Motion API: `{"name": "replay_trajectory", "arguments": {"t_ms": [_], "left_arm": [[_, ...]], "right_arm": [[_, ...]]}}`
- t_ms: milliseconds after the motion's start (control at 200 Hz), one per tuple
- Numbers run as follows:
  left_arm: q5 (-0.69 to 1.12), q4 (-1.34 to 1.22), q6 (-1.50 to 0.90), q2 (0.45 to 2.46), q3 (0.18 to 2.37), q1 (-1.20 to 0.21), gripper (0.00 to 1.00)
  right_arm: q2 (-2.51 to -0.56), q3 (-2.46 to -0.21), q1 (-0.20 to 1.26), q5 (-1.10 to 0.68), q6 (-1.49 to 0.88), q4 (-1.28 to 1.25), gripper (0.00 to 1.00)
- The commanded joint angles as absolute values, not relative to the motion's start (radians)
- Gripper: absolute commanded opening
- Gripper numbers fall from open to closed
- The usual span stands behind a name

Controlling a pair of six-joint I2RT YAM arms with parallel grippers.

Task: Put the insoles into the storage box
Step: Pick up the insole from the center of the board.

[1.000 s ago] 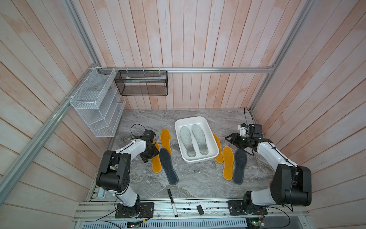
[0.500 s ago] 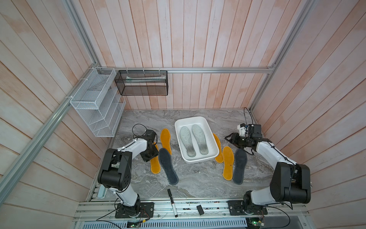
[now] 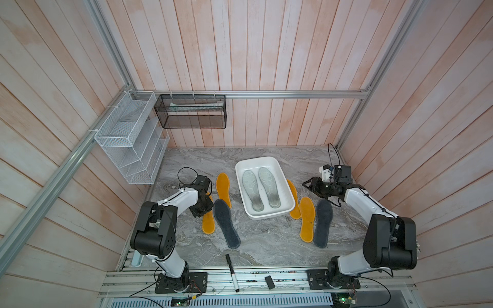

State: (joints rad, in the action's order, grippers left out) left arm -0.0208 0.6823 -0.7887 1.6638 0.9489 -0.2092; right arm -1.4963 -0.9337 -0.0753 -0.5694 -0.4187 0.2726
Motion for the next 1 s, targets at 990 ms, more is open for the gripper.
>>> {"name": "replay_trajectory", "arguments": {"t_ms": [990], "left_arm": [[-0.115,0.803,-0.793,1.486,1.143,-0.215,0.0]], "right_arm": [[-1.579,-1.161,-0.085,-0.655,-0.378,0.311,0.52]]}}
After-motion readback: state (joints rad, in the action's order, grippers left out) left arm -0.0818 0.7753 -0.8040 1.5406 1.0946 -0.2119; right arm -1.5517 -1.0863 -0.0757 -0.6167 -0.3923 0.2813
